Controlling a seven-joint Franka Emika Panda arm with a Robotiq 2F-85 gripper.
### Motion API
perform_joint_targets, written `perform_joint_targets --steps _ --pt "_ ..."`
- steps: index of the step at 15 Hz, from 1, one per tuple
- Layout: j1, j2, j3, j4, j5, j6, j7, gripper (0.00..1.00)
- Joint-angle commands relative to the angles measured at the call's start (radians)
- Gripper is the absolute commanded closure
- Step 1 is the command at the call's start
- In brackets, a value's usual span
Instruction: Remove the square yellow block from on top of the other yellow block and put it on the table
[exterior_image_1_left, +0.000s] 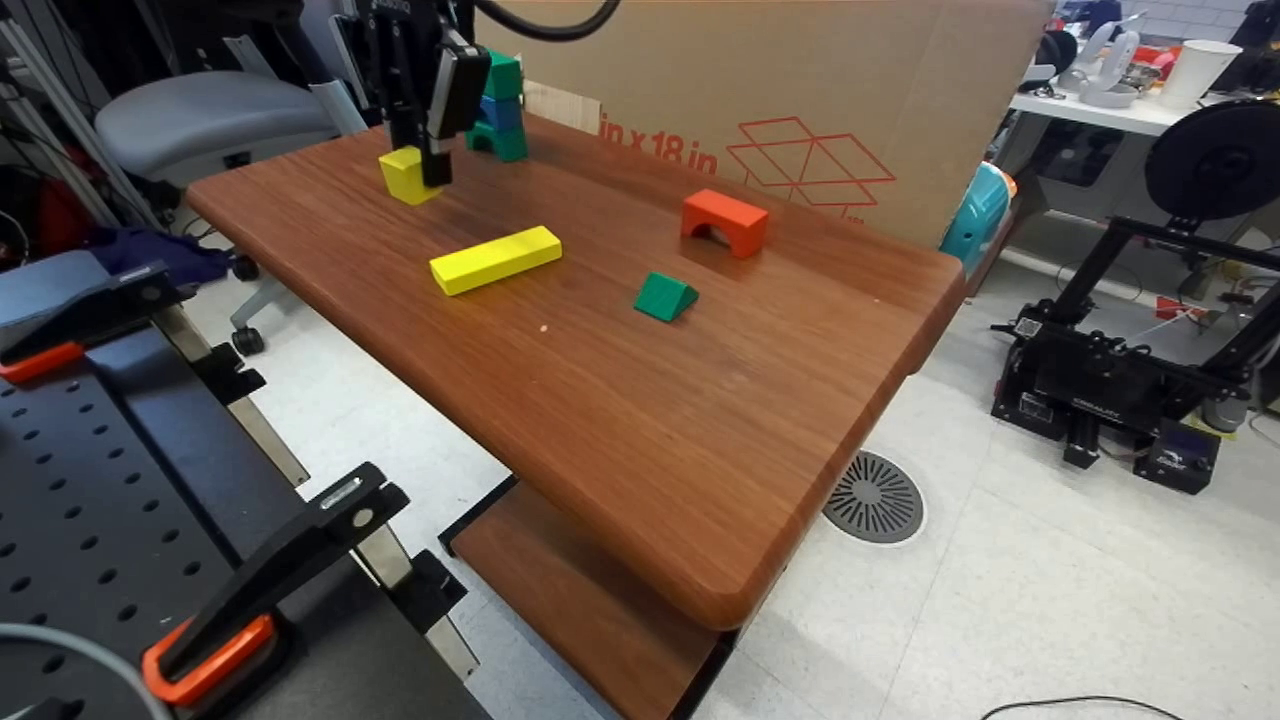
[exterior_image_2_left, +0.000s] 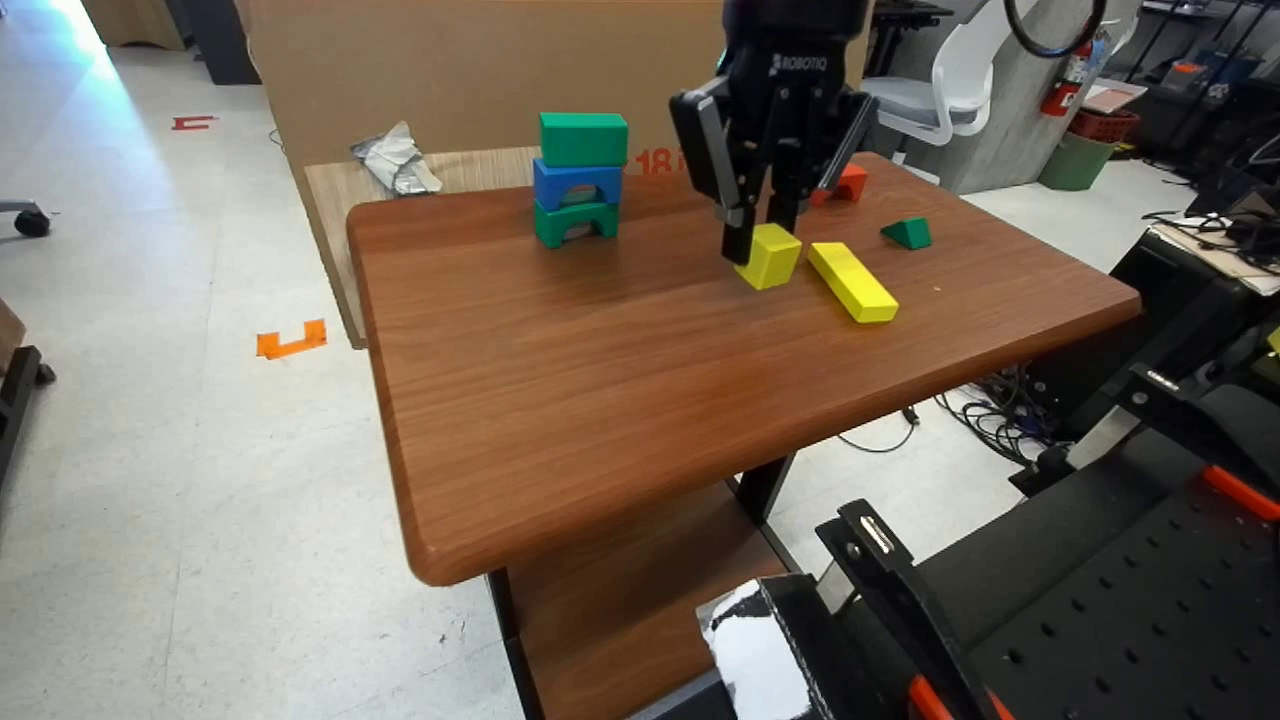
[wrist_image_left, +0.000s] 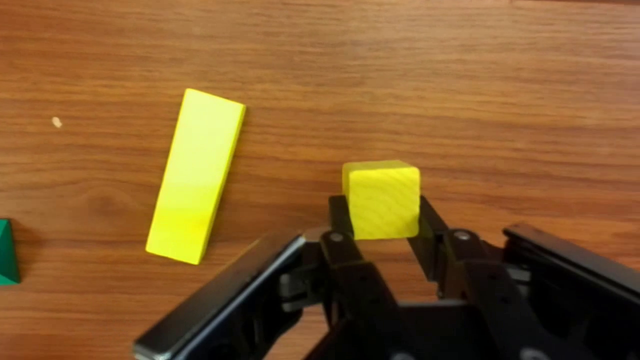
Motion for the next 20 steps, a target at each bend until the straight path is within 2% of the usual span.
perform_joint_targets --steps 1,11,12,13,14,18,20 --pt "0.024 0.021 0.009 0.048 0.033 -0.044 0.022 0.92" --pt "0.028 0.104 0.008 0.084 0.035 -0.051 0.02 0.92" --pt "0.027 0.105 0.008 0.083 0.035 -0.05 0.019 0.85" --pt "0.026 0.098 0.008 0.08 0.035 -0.05 0.017 0.42" --pt "0.024 0.094 0.01 0.075 0.037 -0.049 0.012 0.41" --pt "0.025 0.025 0.005 0.002 0.023 -0.01 0.007 0.13" --pt "0.012 -0.035 0.004 -0.045 0.012 -0.036 -0.032 0.0"
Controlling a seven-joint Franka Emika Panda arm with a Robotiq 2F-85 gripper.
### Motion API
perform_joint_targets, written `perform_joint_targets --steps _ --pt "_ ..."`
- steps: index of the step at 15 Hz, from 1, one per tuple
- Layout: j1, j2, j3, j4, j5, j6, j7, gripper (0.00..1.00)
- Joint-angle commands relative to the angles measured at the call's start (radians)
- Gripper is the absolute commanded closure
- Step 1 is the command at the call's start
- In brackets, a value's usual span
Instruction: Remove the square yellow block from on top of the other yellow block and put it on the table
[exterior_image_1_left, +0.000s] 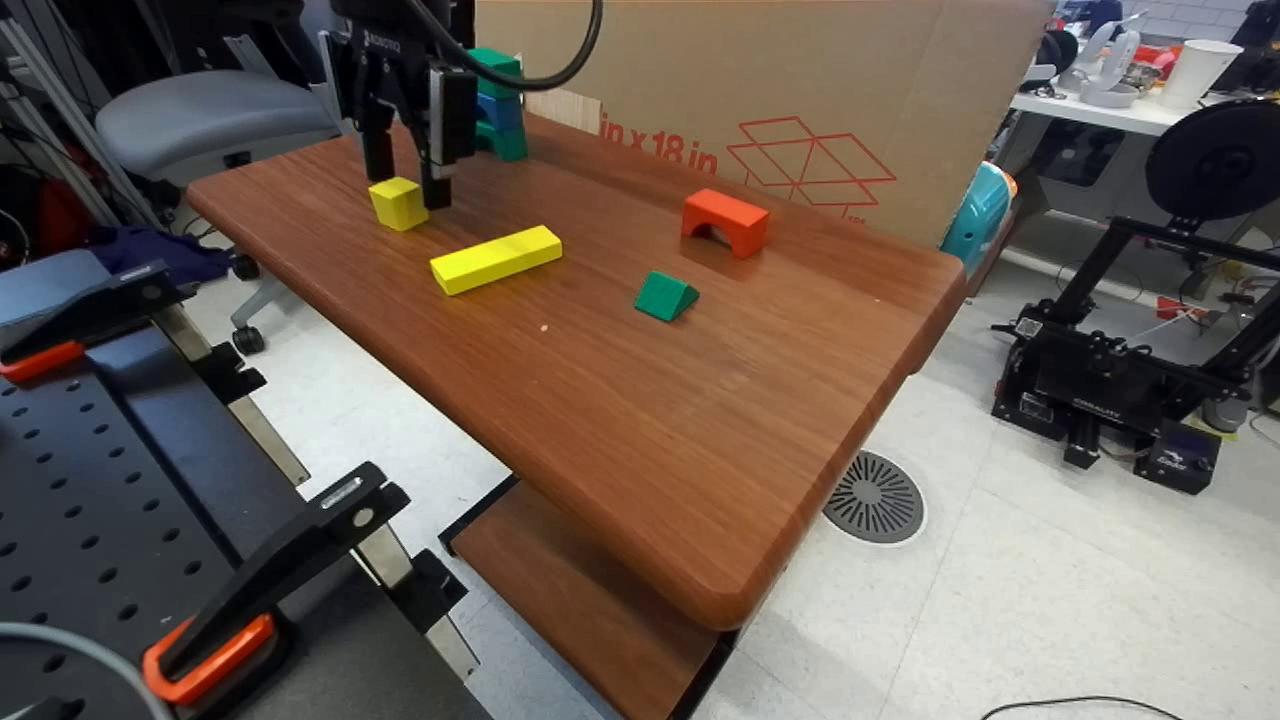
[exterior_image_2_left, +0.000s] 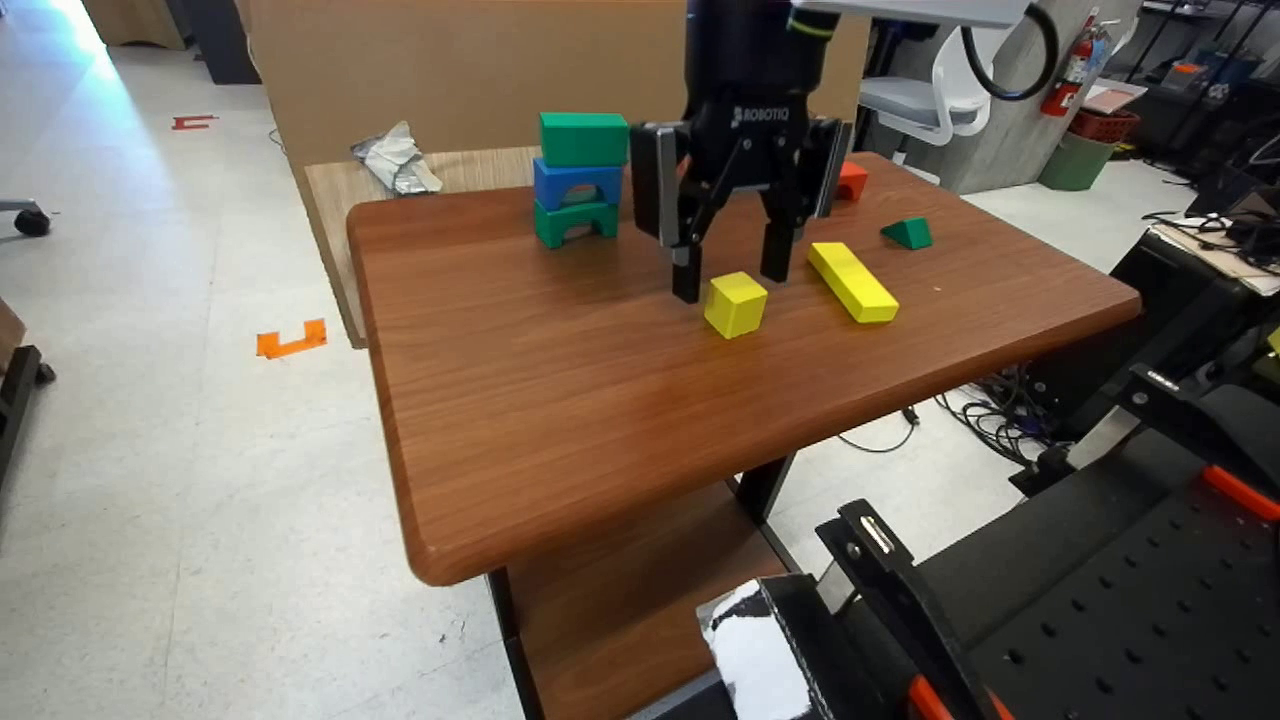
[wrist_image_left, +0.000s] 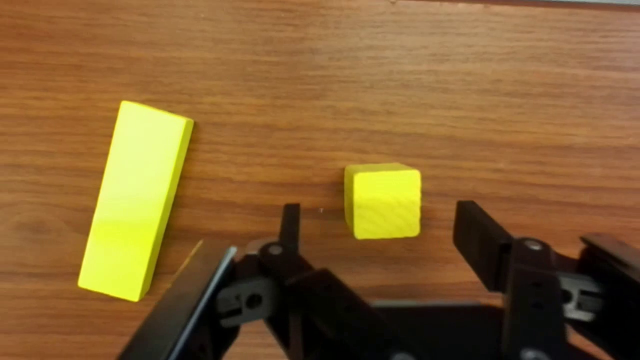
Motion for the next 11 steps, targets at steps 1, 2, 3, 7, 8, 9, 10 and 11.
perform_joint_targets --steps 1,2,3,7,8,9,10,11 --pt "-0.022 -0.132 -0.004 -0.107 0.003 -0.025 -0.078 0.0" --pt "-0.025 -0.168 -0.017 -0.132 -0.024 -0.05 -0.104 0.0" --pt "-0.03 -0.197 -0.027 -0.151 -0.044 -0.07 -0.123 0.0" --pt "-0.028 -0.161 -0.032 -0.113 -0.034 -0.065 -0.102 0.0" --pt "-0.026 -0.155 -0.03 -0.11 -0.034 -0.064 -0.101 0.0" --pt "-0.022 -0.148 -0.028 -0.109 -0.034 -0.063 -0.1 0.0" --pt "-0.021 -0.143 -0.027 -0.108 -0.034 -0.062 -0.1 0.0" --pt "-0.021 -0.14 -0.027 -0.108 -0.034 -0.062 -0.1 0.0"
